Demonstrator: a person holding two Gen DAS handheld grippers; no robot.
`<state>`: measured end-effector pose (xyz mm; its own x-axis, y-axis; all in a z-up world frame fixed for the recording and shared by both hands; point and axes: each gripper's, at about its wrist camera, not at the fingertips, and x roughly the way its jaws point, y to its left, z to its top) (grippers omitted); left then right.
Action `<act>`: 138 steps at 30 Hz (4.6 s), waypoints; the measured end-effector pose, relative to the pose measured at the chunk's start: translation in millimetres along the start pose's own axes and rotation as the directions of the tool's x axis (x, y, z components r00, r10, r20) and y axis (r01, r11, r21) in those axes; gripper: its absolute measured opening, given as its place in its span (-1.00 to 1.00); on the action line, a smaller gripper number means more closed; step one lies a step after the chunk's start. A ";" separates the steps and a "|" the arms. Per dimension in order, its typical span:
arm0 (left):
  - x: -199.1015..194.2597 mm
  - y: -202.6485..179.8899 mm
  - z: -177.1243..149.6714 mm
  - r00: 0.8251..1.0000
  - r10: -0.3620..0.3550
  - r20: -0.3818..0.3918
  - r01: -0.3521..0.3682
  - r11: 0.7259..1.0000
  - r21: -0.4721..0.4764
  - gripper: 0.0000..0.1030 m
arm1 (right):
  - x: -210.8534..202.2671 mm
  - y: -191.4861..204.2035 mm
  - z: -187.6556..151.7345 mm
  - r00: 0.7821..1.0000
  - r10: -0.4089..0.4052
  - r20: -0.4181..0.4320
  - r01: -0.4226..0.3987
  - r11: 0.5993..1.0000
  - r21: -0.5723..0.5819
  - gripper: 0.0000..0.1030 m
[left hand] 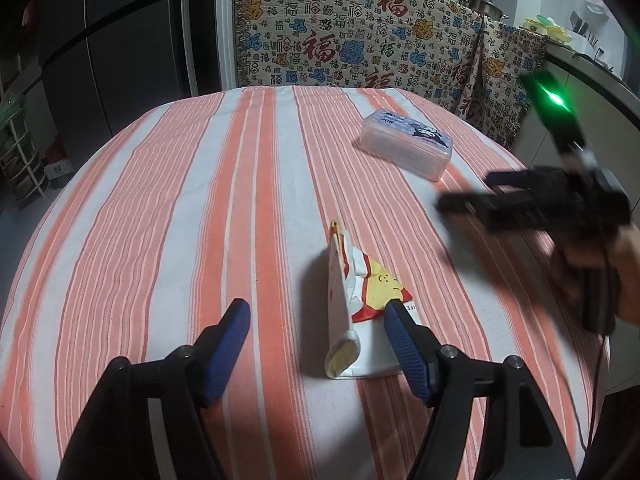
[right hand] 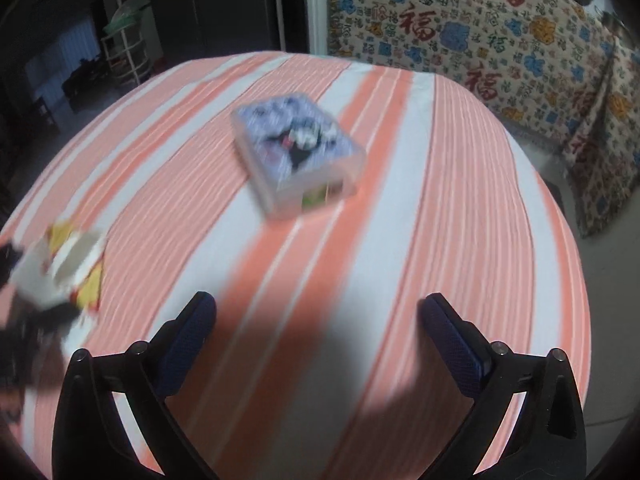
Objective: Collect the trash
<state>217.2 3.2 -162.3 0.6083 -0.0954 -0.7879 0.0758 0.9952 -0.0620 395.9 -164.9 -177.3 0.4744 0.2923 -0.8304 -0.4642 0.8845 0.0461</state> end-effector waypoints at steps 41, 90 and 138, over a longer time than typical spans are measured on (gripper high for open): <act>-35.1 -10.3 11.3 0.991 -0.134 0.016 0.133 0.990 0.052 -0.82 | -66.8 61.8 -47.6 0.990 -0.005 -0.140 -0.007 0.996 -0.086 0.29; 96.2 -480.7 -25.3 0.860 -0.392 -0.328 0.505 0.749 0.429 -0.74 | -186.0 -322.4 -350.3 0.997 -0.037 -0.063 0.073 0.593 0.802 0.34; -63.1 -403.8 -43.7 0.945 -0.302 -0.122 0.325 0.843 0.429 0.67 | -344.4 -119.5 -370.0 0.875 -0.471 -0.115 0.406 0.582 0.705 0.99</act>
<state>113.7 -391.7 -114.4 0.4559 -0.3884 -0.8008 0.6006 0.7983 -0.0453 11.2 -505.8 -102.3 0.5475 -0.2028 -0.8118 0.4499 0.8894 0.0812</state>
